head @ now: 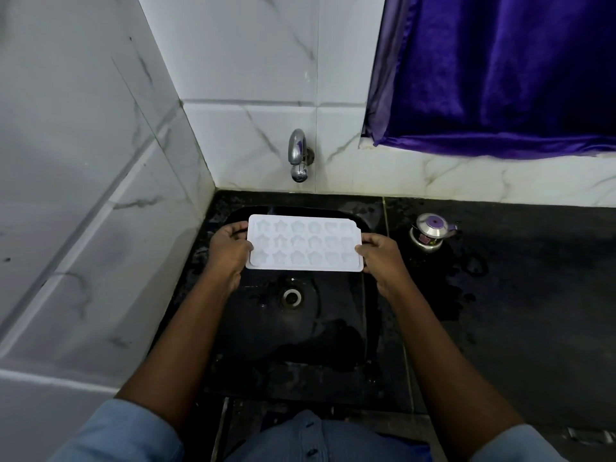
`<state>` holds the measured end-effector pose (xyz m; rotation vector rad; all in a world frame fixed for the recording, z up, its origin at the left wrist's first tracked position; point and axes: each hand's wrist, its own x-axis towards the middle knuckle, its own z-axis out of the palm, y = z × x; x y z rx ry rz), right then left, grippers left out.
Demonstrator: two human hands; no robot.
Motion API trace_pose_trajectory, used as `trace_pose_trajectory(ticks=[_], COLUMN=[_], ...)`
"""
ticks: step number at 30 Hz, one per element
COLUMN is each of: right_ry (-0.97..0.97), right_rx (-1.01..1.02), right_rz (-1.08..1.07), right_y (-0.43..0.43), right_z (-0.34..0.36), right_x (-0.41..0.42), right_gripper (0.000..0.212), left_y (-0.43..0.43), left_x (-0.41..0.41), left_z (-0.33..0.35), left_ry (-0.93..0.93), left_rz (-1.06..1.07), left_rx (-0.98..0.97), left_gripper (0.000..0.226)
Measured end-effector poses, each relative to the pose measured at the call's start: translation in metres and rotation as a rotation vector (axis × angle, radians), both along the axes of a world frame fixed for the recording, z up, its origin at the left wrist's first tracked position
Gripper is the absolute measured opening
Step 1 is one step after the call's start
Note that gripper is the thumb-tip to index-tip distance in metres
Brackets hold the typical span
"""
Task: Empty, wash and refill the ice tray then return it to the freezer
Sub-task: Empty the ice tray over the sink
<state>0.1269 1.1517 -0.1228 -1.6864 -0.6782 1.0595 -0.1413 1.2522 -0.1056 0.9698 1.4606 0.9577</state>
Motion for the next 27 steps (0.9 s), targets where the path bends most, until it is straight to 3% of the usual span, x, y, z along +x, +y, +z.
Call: trace_pose_trajectory(ticks=[5, 12, 20, 27], right_ry=[-0.008, -0.180, -0.271, -0.299], right_rx=[-0.001, 0.060, 0.093, 0.142], right_rz=[-0.014, -0.055, -0.086, -0.104], right_y=[0.002, 0.010, 0.018, 0.030], right_z=[-0.004, -0.020, -0.029, -0.029], right_x=[-0.004, -0.011, -0.014, -0.009], right_gripper=[0.024, 0.022, 0.020, 0.021], left_y=[0.002, 0.011, 0.015, 0.020], left_x=[0.000, -0.001, -0.007, -0.006], left_z=[-0.009, -0.022, -0.027, -0.026], left_ry=[0.049, 0.117, 0.455, 0.413], left_rz=[-0.005, -0.025, -0.158, -0.152], left_rx=[0.035, 0.099, 0.330, 0.358], left_gripper=[0.055, 0.059, 0.059, 0.059])
